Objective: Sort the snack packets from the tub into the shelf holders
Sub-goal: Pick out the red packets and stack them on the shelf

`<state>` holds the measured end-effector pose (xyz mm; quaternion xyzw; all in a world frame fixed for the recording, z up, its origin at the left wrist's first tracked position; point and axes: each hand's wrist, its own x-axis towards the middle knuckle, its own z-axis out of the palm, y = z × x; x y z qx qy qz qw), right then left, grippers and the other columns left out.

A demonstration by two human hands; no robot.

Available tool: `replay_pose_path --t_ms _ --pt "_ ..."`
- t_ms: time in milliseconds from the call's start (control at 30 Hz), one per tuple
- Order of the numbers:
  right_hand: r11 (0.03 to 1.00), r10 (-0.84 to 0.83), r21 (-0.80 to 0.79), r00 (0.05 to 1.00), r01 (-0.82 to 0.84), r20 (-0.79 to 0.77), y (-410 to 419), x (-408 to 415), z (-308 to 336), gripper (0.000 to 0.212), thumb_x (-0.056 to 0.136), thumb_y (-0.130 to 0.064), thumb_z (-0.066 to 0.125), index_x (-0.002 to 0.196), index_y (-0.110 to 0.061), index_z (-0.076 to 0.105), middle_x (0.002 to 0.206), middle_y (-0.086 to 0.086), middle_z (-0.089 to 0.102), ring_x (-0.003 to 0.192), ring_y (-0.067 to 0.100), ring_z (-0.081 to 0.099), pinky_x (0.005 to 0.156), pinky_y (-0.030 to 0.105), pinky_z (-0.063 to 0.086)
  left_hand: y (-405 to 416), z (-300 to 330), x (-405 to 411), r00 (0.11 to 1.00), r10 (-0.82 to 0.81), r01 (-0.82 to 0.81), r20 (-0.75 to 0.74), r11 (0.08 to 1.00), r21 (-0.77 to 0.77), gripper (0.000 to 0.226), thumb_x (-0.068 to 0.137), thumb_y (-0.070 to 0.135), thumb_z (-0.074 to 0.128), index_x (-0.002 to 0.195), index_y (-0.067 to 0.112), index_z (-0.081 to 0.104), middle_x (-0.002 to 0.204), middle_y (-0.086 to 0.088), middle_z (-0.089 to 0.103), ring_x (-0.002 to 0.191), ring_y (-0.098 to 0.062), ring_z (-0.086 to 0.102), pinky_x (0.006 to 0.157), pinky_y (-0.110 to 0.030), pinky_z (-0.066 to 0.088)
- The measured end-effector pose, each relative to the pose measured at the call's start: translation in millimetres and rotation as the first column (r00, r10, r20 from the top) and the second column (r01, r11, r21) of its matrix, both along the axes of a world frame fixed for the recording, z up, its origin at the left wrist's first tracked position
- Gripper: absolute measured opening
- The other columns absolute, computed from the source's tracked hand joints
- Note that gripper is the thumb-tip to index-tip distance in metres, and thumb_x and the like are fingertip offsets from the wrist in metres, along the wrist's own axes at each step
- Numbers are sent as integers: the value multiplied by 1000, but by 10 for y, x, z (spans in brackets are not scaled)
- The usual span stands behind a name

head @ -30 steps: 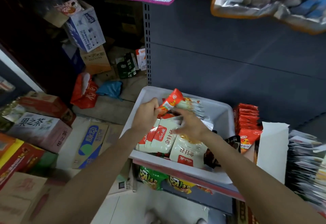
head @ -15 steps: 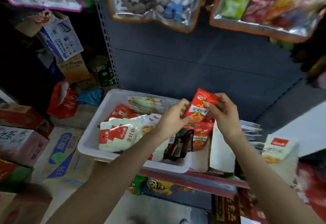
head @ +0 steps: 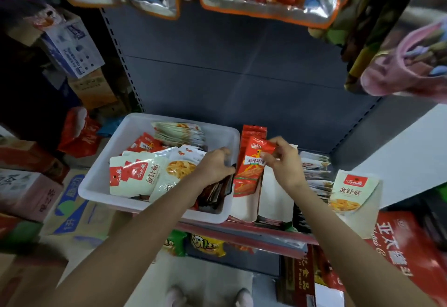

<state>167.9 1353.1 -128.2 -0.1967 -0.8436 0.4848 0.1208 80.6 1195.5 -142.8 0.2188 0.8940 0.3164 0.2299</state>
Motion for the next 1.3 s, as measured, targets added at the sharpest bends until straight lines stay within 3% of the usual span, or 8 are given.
replay_pose_path --t_ms 67,167,300,667,767,900,1100,1300 --pt "991 24 128 999 -30 49 2 -6 -25 18 87 -10 65 103 -12 57 103 5 66 91 13 59 83 30 49 -5 6 19 1000 15 -15 19 1000 3 48 86 20 64 130 10 48 127 -9 58 112 -22 56 87 -26 44" --pt "952 93 287 993 -109 72 20 -8 9 18 84 -7 67 98 -15 60 102 6 65 87 18 60 83 36 51 -21 -2 46 999 36 -37 29 999 13 44 88 19 60 130 12 50 127 -8 59 113 -21 56 87 -24 41" --pt "840 138 503 977 -201 159 -4 -44 79 26 89 -12 61 114 -16 61 111 8 60 99 24 59 83 36 49 -56 -14 58 997 72 -73 33 997 25 36 90 20 59 125 12 56 122 -10 62 111 -21 58 84 -22 41" --pt "686 36 672 935 -280 353 -126 11 -256 28 92 -16 54 119 -17 58 119 6 51 116 24 46 84 33 46 -250 -3 82 995 103 -99 -15 980 171 23 89 14 60 111 10 64 109 -6 67 93 -8 57 76 -15 41" --pt "767 58 617 978 -172 201 -276 -44 -178 29 87 -9 59 117 -13 61 115 9 53 111 27 47 86 37 47 -432 61 25 981 177 -153 -76 956 249 19 90 13 58 107 10 65 104 -4 68 90 -12 61 76 -21 47" --pt "831 135 536 989 -147 61 -696 -300 -10 32 86 -9 60 118 -10 61 118 9 54 114 26 47 90 36 48 -826 71 -155 940 219 -167 -261 964 208 19 92 13 56 109 12 64 102 1 66 92 -11 59 82 -27 50" --pt "823 292 424 922 -378 255 -1414 -824 -45 64 87 -29 64 142 -16 34 146 5 34 135 21 29 108 32 30 -1416 -67 -764 892 162 -199 -421 979 -45 24 91 10 51 111 9 63 109 -11 65 100 -27 58 89 -36 48" --pt "762 276 392 806 -515 523 -1715 -1207 -441 112 73 -45 75 151 -19 -1 159 -3 -9 146 17 -7 120 35 7 -1598 -293 -1270 987 67 -96 -143 973 -208 24 94 14 48 108 3 63 104 -15 65 93 -27 60 85 -36 49"
